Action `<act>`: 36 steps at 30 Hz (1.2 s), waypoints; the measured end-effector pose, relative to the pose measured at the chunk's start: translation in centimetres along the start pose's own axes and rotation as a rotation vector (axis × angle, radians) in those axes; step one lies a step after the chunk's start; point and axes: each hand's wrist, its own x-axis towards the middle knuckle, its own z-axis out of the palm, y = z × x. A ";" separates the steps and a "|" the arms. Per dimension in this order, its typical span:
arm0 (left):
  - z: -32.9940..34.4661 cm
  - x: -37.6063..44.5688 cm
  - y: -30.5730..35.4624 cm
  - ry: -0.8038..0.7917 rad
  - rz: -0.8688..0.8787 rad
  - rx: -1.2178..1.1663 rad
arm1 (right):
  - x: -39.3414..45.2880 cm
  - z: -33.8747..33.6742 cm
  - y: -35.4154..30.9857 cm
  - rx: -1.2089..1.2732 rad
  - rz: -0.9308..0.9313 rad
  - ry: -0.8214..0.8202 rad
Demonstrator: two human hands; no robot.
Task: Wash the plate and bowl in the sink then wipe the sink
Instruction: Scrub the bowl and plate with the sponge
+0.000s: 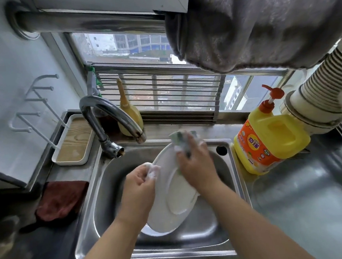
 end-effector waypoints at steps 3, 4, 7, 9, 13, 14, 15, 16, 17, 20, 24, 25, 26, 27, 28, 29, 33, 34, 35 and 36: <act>0.1 -0.1 -0.1 -0.015 -0.003 -0.047 | -2.9 1.2 -2.0 -0.163 -0.230 -0.040; 0.0 -0.3 -0.1 -0.009 -0.014 -0.055 | -2.3 0.8 -1.7 -0.160 -0.195 -0.038; -0.2 -0.7 0.0 0.037 -0.022 -0.079 | 0.9 -1.2 1.5 0.136 0.167 0.019; -0.2 -0.9 0.2 0.078 -0.007 -0.135 | 1.4 -1.3 4.6 0.442 0.404 0.036; 0.2 -1.7 -0.3 0.087 -0.008 -0.214 | -1.2 1.0 8.4 0.858 0.571 0.005; 0.0 -2.0 -0.8 0.070 -0.027 -0.214 | -1.5 0.9 8.6 0.875 0.548 0.020; -0.4 -2.3 -1.3 0.017 -0.054 -0.217 | -1.7 0.6 8.4 0.872 0.508 0.055; -1.0 -2.4 -1.4 -0.063 -0.094 -0.221 | -1.4 0.0 8.2 0.847 0.460 0.088; -1.6 -2.3 -1.2 -0.156 -0.136 -0.208 | -1.1 -1.0 8.0 0.809 0.376 0.092; -2.2 0.1 0.0 -0.373 -0.220 -0.038 | 0.1 -4.2 5.7 0.397 0.045 -0.035; -0.8 2.8 1.7 -0.399 -0.197 0.029 | 0.0 -3.4 1.0 -0.191 -0.270 -0.131; -0.7 2.9 1.5 -0.366 -0.184 0.012 | -0.4 -2.6 0.4 -0.262 -0.335 -0.095; -0.7 2.7 1.3 -0.335 -0.172 -0.014 | -0.5 -1.8 0.3 -0.301 -0.374 -0.058; -0.6 2.4 1.1 -0.309 -0.159 -0.037 | -0.5 -1.4 0.5 -0.294 -0.353 -0.047; -0.6 1.9 0.8 -0.280 -0.152 -0.048 | -0.1 -1.4 0.9 -0.228 -0.259 -0.057; -0.6 1.6 0.5 -0.246 -0.147 -0.058 | 0.7 -1.8 1.5 -0.111 -0.105 -0.062; -0.3 1.0 0.1 -0.201 -0.094 -0.011 | 0.2 -0.9 1.3 -0.035 0.013 -0.007; -0.2 1.0 0.1 -0.194 -0.078 -0.005 | -0.9 -0.2 0.4 -0.109 -0.124 -0.004; -0.3 1.0 -0.1 -0.180 -0.077 -0.024 | -1.6 0.4 -0.2 -0.139 -0.227 -0.011; -0.4 1.0 -0.2 -0.168 -0.081 -0.050 | -1.9 0.7 -0.3 -0.136 -0.270 -0.027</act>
